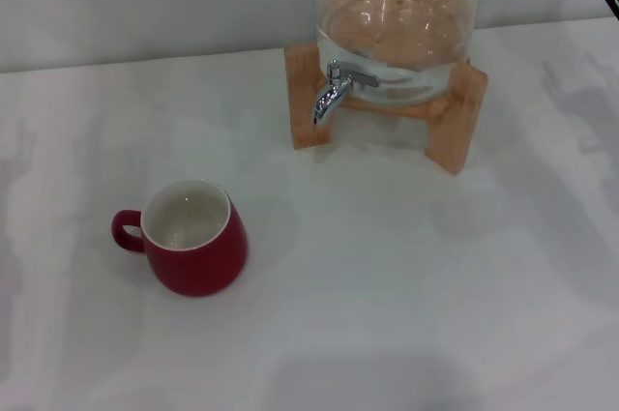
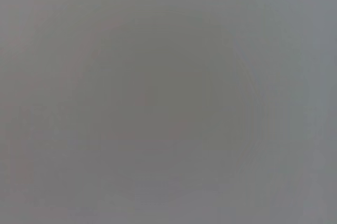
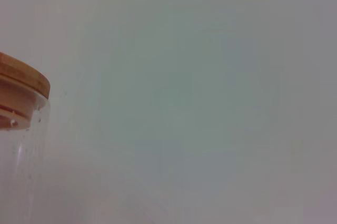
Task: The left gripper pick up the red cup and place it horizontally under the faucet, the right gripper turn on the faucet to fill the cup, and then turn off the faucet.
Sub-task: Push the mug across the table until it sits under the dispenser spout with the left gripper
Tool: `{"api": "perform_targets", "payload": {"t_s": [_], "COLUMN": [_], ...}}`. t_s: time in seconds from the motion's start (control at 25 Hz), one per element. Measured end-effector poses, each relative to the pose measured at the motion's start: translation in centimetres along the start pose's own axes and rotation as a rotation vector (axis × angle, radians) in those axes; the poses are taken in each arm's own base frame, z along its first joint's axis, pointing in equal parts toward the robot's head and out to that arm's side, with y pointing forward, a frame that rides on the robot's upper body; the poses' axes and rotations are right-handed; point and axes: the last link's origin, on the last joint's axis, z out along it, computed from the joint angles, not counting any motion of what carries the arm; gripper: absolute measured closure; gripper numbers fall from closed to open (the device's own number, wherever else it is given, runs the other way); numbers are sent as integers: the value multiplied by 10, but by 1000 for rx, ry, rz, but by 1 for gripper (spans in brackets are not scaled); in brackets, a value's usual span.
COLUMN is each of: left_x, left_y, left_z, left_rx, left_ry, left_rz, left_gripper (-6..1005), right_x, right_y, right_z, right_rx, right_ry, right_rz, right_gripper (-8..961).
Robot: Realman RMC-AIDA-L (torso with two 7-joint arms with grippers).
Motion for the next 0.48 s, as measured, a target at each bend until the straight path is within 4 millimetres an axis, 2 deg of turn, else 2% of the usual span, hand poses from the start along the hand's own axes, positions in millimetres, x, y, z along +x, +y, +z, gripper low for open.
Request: {"api": "perform_targets", "payload": {"t_s": [0.2,0.48], "left_x": [-1,-16], "left_y": [0,4], "left_z": [-1,-5], "left_rx": [-3,25], "left_ry": [-9,-120], "left_rz": [1,-66], "left_gripper": [121,121], "right_x": [0,0], "right_y": [0,-1], "right_z": [0,3], "right_rx": [0,3], "right_ry": [0,5], "right_rz": [0,-4], "right_gripper": [250,250]}}
